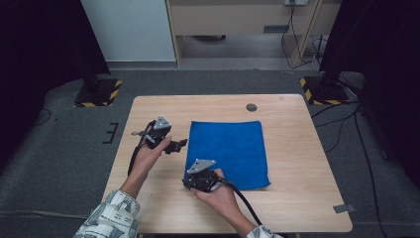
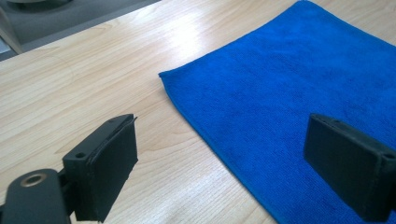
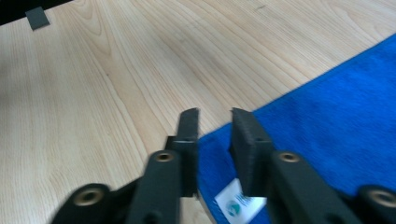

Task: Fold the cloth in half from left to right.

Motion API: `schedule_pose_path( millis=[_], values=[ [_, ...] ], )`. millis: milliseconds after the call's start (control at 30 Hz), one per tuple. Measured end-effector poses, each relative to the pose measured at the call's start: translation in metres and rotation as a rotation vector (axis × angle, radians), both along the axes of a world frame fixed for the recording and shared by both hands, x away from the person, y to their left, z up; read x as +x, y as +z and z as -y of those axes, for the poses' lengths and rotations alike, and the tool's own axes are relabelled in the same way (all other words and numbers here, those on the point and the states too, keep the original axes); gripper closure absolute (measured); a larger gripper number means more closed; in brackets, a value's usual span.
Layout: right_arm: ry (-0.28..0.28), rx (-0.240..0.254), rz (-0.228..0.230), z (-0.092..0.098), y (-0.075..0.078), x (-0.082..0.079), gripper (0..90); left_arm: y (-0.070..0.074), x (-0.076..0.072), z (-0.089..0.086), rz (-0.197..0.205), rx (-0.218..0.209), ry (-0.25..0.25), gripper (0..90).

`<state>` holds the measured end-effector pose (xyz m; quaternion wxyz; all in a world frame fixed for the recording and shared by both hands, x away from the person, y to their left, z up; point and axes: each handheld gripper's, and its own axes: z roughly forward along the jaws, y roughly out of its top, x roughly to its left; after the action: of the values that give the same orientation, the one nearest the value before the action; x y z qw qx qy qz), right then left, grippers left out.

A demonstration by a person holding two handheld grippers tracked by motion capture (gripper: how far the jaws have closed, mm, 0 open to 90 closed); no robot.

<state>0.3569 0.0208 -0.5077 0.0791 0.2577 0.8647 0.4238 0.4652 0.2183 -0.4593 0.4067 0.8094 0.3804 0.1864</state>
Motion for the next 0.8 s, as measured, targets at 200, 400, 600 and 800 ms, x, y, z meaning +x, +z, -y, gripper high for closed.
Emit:
schedule_pose_path(
  millis=[200, 400, 600, 800],
  values=[
    [0.007, -0.020, 0.004, -0.010, -0.003, -0.009, 50.5, 0.002, -0.001, -0.003, 0.004, -0.004, -0.002, 9.3],
    [-0.020, -0.055, -0.003, -0.017, -0.015, -0.006, 51.1, 0.000, 0.000, -0.001, -0.006, -0.008, -0.004, 9.3],
    [-0.063, -0.093, 0.000, -0.017, -0.021, -0.006, 61.9, -0.002, 0.001, 0.002, -0.011, -0.005, -0.017, 9.3],
    [-0.087, -0.096, -0.009, -0.012, -0.020, -0.001, 85.4, -0.004, 0.003, 0.003, -0.025, -0.014, -0.016, 9.8]
  ],
)
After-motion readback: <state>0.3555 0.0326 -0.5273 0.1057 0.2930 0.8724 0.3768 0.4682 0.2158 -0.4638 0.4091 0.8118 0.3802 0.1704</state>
